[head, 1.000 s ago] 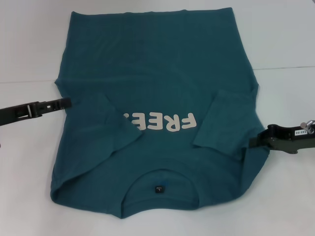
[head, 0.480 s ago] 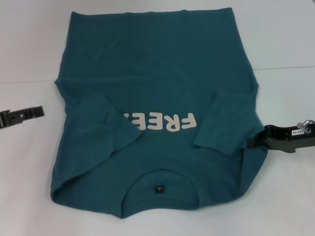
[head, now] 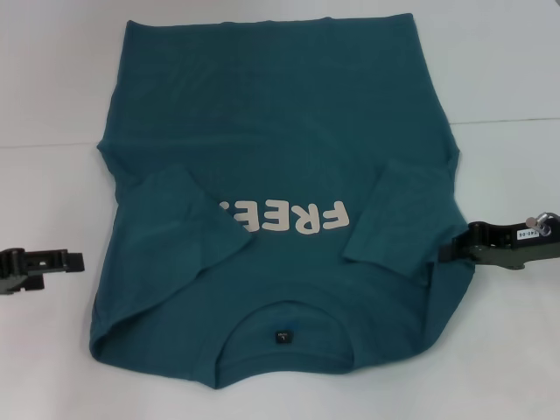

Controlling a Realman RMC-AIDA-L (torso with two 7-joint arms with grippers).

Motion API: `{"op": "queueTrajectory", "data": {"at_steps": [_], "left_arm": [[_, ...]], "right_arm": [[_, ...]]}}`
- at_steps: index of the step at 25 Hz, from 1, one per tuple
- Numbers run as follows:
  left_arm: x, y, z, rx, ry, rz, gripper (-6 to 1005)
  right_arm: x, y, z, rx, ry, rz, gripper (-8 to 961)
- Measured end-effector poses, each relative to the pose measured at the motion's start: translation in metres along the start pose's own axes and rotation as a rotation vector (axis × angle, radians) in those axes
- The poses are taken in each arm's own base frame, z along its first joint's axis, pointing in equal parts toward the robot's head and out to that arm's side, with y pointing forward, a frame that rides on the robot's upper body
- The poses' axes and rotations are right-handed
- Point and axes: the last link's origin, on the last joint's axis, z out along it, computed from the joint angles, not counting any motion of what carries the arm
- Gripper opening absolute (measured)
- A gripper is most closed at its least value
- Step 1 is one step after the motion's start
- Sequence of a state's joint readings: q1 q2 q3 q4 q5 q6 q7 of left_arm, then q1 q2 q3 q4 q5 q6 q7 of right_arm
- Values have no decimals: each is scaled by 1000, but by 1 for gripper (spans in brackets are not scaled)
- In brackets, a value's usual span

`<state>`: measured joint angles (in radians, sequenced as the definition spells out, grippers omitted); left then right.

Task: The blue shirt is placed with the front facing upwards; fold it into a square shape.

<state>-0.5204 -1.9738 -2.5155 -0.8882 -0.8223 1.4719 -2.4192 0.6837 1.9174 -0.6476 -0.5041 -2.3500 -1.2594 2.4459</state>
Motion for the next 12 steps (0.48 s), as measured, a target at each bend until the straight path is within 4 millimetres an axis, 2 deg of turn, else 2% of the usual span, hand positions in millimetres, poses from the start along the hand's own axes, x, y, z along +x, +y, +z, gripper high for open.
{"op": "queueTrajectory", "data": {"at_steps": [12], "left_arm": [[-9, 2, 9, -3, -94, -100, 897]], "right_arm": [[3, -1, 2, 3, 6, -18, 36]]}}
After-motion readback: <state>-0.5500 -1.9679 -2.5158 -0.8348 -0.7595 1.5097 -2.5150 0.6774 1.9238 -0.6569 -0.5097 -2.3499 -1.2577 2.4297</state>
